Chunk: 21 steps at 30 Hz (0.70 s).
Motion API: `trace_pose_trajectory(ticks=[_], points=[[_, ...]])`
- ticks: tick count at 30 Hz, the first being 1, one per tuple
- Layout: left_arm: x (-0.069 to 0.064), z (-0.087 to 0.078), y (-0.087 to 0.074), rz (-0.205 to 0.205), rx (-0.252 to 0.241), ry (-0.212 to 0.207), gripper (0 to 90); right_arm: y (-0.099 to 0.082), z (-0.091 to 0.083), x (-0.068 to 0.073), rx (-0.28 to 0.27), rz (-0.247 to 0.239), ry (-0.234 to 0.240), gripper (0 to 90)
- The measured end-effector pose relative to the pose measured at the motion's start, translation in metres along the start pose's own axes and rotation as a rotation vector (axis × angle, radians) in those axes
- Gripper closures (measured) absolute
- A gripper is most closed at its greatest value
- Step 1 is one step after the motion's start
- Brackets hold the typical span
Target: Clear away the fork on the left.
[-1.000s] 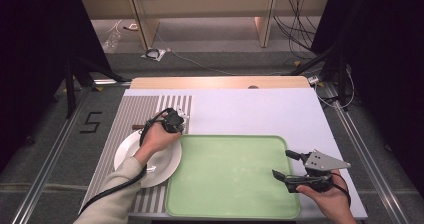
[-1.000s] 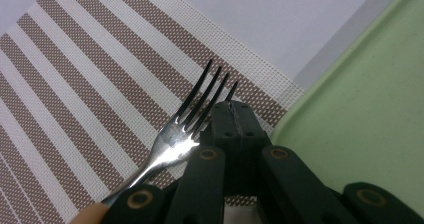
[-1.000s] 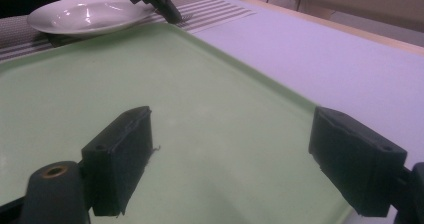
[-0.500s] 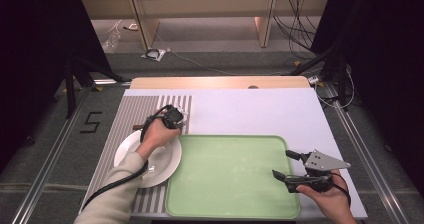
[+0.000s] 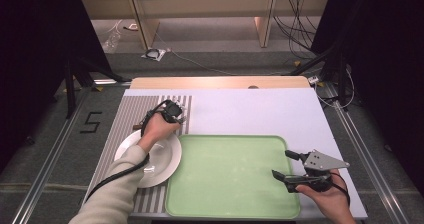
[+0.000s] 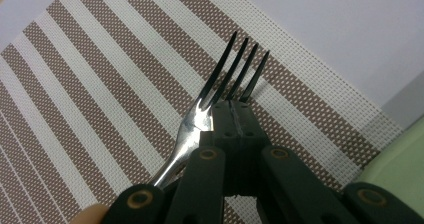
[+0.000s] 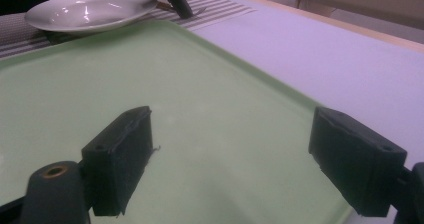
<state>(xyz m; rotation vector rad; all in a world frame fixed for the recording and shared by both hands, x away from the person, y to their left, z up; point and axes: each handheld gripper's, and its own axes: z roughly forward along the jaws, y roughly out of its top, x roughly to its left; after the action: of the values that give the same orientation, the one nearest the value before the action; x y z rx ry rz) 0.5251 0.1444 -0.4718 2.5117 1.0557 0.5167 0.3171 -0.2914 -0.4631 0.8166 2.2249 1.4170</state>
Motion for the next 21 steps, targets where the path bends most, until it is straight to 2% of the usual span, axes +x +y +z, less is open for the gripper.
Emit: trace_pose_trajectory(ticks=[12, 19, 21], points=[[0.008, 0.006, 0.009, -0.005, 0.015, 0.008, 89.9, 0.0, -0.001, 0.0, -0.002, 0.002, 0.001, 18.7], [0.014, 0.01, 0.013, -0.031, 0.001, 0.007, 89.3, 0.0, -0.001, 0.0, -0.003, 0.003, 0.004, 18.8], [0.02, 0.009, 0.015, -0.042, -0.009, -0.009, 86.6, 0.0, -0.001, 0.0, -0.005, 0.001, 0.003, 18.7]])
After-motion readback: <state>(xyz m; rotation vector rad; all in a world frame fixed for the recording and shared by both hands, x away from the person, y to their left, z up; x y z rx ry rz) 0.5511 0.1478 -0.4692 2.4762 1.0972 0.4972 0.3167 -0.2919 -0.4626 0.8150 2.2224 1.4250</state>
